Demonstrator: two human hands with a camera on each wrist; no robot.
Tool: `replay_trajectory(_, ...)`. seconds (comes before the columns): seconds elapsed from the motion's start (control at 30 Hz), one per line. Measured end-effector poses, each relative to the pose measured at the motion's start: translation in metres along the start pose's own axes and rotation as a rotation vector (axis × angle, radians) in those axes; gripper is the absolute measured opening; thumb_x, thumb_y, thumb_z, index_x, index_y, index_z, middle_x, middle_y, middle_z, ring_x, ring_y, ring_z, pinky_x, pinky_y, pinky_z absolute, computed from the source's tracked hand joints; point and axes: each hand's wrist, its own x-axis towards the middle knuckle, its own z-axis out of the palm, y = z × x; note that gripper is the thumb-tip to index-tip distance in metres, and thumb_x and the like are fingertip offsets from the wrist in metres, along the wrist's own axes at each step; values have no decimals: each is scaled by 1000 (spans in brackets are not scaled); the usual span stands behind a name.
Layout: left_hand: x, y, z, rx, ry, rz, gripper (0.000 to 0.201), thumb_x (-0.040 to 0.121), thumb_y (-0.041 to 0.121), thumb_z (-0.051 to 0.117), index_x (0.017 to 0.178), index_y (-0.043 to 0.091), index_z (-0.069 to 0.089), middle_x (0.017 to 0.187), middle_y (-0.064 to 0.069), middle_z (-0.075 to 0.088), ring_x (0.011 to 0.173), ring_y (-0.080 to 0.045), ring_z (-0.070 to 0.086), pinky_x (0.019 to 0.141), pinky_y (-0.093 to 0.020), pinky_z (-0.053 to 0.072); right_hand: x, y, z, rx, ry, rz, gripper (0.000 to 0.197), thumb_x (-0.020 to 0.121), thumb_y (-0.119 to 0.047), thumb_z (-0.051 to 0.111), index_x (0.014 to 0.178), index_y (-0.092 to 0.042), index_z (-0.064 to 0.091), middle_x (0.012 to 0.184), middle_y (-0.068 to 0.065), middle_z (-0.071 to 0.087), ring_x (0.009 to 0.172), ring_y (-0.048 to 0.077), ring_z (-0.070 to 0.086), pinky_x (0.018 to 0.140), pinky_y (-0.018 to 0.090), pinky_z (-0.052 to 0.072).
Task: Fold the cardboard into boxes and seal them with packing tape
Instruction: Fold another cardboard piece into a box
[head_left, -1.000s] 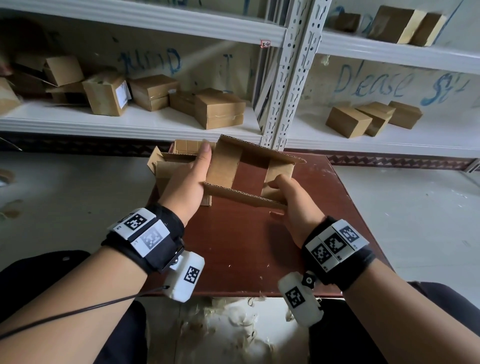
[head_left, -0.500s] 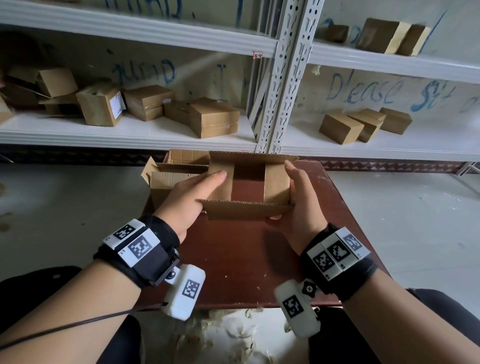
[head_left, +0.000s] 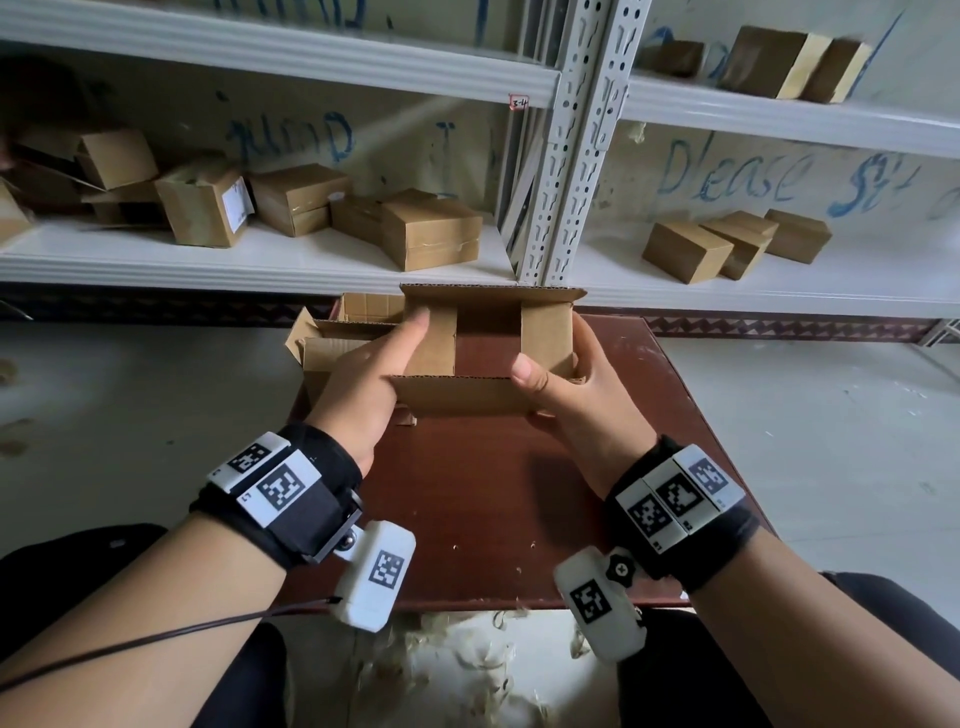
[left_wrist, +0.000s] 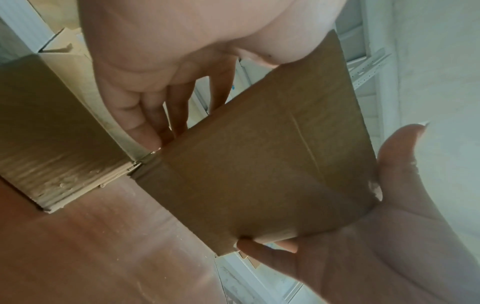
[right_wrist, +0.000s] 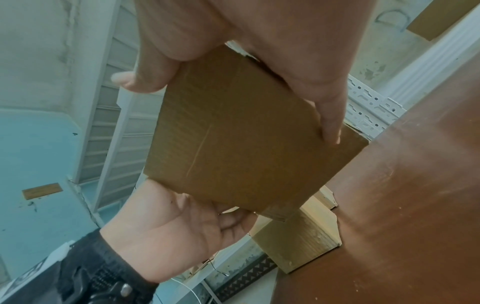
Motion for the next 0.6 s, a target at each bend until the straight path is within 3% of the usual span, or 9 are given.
replay_trajectory(0.13, 1, -1, 0, 32, 23, 124, 58, 78, 80, 64, 80, 22, 70, 82, -8, 59, 83, -26, 62, 84, -55, 57, 4, 6, -3, 21, 103, -41, 104, 57, -48, 91, 148, -26, 46, 123, 9, 69, 99, 14, 69, 74, 25, 56)
replay_trajectory(0.2, 2, -3, 1, 96, 44, 188, 71, 72, 93, 54, 90, 25, 63, 87, -10, 62, 85, -26, 63, 84, -43, 54, 5, 6, -4, 41, 174, -64, 100, 59, -47, 91, 144, -19, 48, 125, 16, 67, 100, 16, 69, 81, 34, 60)
replay_trajectory(0.27, -1, -3, 2, 101, 56, 213, 76, 72, 97, 46, 86, 26, 66, 93, -5, 67, 87, -15, 64, 88, -29, 53, 5, 7, -4, 49, 222, -79, 92, 63, -44, 93, 138, -12, 49, 122, 17, 68, 98, 16, 69, 87, 39, 61)
replay_trajectory(0.33, -6, -2, 3, 112, 62, 214, 77, 78, 94, 41, 72, 22, 67, 82, 6, 59, 75, -1, 56, 69, -9, 47, 4, 7, -3, 41, 238, -74, 85, 71, -38, 95, 135, -8, 48, 109, 9, 71, 91, 12, 69, 83, 38, 61)
replay_trajectory(0.37, -8, -1, 5, 144, 74, 224, 77, 80, 91, 38, 62, 18, 53, 69, 8, 49, 62, 0, 48, 58, -6, 41, 4, 8, -3, 32, 234, -78, 83, 72, -35, 93, 135, -6, 48, 102, 4, 71, 86, 9, 69, 78, 34, 60)
replay_trajectory(0.4, -9, -2, 5, 181, 92, 223, 71, 79, 90, 36, 56, 23, 39, 60, 12, 39, 53, -1, 39, 53, -9, 36, 3, 9, -3, 26, 230, -83, 79, 73, -33, 88, 135, -4, 47, 96, 0, 70, 81, 5, 68, 73, 29, 59)
replay_trajectory(0.47, -5, -4, 4, 208, 74, 159, 71, 69, 101, 37, 65, 30, 43, 64, 14, 45, 61, -2, 45, 69, -18, 41, 1, 12, -2, 6, 211, -89, 69, 79, -26, 84, 133, -3, 48, 90, -3, 69, 73, -1, 67, 67, 21, 56)
replay_trajectory(0.53, 3, -9, 0, 166, 6, 63, 87, 57, 108, 41, 91, 30, 63, 105, 12, 67, 100, -6, 62, 105, -39, 47, 0, 15, -2, -21, 205, -74, 67, 78, -31, 83, 132, -6, 52, 94, -1, 71, 77, 2, 69, 64, 21, 56)
replay_trajectory(0.6, 3, -10, 1, 135, -32, 18, 99, 55, 106, 48, 124, 38, 69, 133, 11, 67, 127, -13, 58, 116, -48, 38, 1, 17, -3, -90, 221, -36, 69, 71, -47, 83, 125, -14, 56, 96, -3, 71, 83, 8, 69, 65, 25, 56)
